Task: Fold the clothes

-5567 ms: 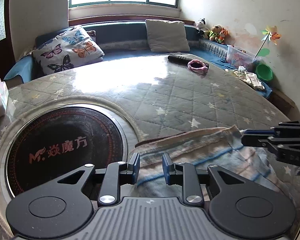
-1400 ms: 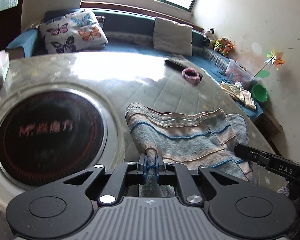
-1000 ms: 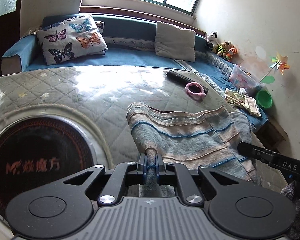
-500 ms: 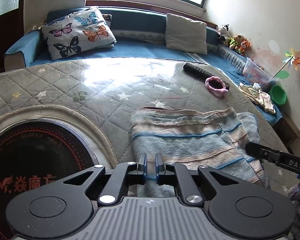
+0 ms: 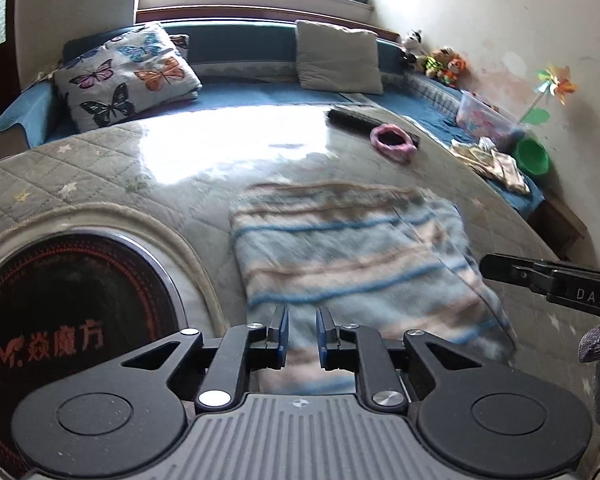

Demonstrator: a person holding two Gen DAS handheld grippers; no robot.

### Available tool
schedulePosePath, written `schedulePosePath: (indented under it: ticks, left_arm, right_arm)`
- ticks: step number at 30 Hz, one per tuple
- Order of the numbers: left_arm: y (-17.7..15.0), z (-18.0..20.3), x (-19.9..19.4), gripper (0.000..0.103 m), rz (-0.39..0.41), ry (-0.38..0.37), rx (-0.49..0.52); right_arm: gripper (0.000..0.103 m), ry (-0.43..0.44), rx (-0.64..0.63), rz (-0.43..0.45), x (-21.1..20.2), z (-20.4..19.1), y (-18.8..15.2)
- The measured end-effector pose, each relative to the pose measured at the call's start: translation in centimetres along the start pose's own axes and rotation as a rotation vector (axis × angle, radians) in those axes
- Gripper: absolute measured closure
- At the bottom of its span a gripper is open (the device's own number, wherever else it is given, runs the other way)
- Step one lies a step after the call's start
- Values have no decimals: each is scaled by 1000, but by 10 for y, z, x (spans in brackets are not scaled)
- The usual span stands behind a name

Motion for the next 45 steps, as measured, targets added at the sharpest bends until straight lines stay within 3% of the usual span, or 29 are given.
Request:
schedulePosePath:
  ticks: [4, 11, 14, 19, 22, 35, 37, 42, 45]
  left_arm:
    - [-15, 3, -2, 87, -10, 10, 28]
    - [-25, -8, -7, 86, 1, 59, 53]
    - [-28, -7, -16, 74, 13, 45, 45]
    - [-41, -4, -22, 73, 12, 36, 62]
    - [-49, -9, -20, 72, 2, 56, 61]
    - [-57, -25, -27, 58, 7, 74, -9]
    - [-58, -25, -31, 53, 13, 78, -9]
    - [-64, -20, -39, 39, 16, 71, -13]
    - [-69, -16, -43, 33, 18, 69, -6]
  right_arm:
    - [87, 31, -23, -18, -6, -11, -14]
    - [88, -9, -23, -69, -9, -2, -40]
    - [88, -14, -62, -41, -19, -10, -39]
    - [88, -2, -142, 7, -33, -31, -36]
    - [88, 20, -176, -9, -28, -41, -44]
    - [87, -12, -143, -41, -22, -33, -65]
    - [84, -19, -136, -31, -26, -33, -64]
    - [67, -24, -136, -24, -34, -37, -71]
    - [65, -48, -143, -31, -37, -38, -77]
Point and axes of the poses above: each gripper's, at about its wrist camera, not at the fingertips, and x roughly the way its jaws point, z to its right, y to its top, the point moved 9 cm from there along x, roughly the way its jaws point, and after that the axes turned 6 degrees about -x, right-handed, at the moved point
